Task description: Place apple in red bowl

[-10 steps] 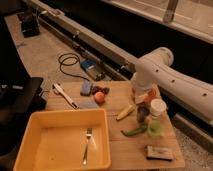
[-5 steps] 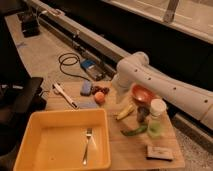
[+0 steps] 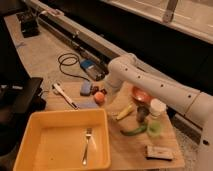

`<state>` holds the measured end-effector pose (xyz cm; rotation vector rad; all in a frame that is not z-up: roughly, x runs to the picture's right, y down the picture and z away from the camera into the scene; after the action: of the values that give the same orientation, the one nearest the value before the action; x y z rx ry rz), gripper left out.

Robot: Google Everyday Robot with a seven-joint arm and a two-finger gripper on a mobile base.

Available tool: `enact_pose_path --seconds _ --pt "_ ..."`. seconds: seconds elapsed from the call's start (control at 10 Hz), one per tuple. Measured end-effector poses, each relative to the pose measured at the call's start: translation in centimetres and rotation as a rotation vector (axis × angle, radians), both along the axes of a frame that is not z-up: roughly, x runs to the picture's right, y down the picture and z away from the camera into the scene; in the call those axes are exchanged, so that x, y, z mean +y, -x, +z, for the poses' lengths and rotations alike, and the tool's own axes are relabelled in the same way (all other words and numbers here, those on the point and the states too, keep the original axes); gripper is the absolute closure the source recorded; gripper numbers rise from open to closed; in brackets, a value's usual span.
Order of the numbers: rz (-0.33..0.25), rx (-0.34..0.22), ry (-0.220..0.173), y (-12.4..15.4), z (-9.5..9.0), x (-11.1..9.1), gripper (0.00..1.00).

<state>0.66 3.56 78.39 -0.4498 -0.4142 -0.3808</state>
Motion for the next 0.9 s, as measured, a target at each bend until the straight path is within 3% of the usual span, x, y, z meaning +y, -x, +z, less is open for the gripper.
enact_pose_path --seconds 0.3,0.7,0.9 --pt "0.0 -0.001 0.0 0.6 1.2 -0.4 0.35" --pt "-0.013 -0.033 0.016 2.5 7.3 -2.1 0.35" --pt "-0.001 -0.035 0.032 2.5 8.5 -1.9 0.35"
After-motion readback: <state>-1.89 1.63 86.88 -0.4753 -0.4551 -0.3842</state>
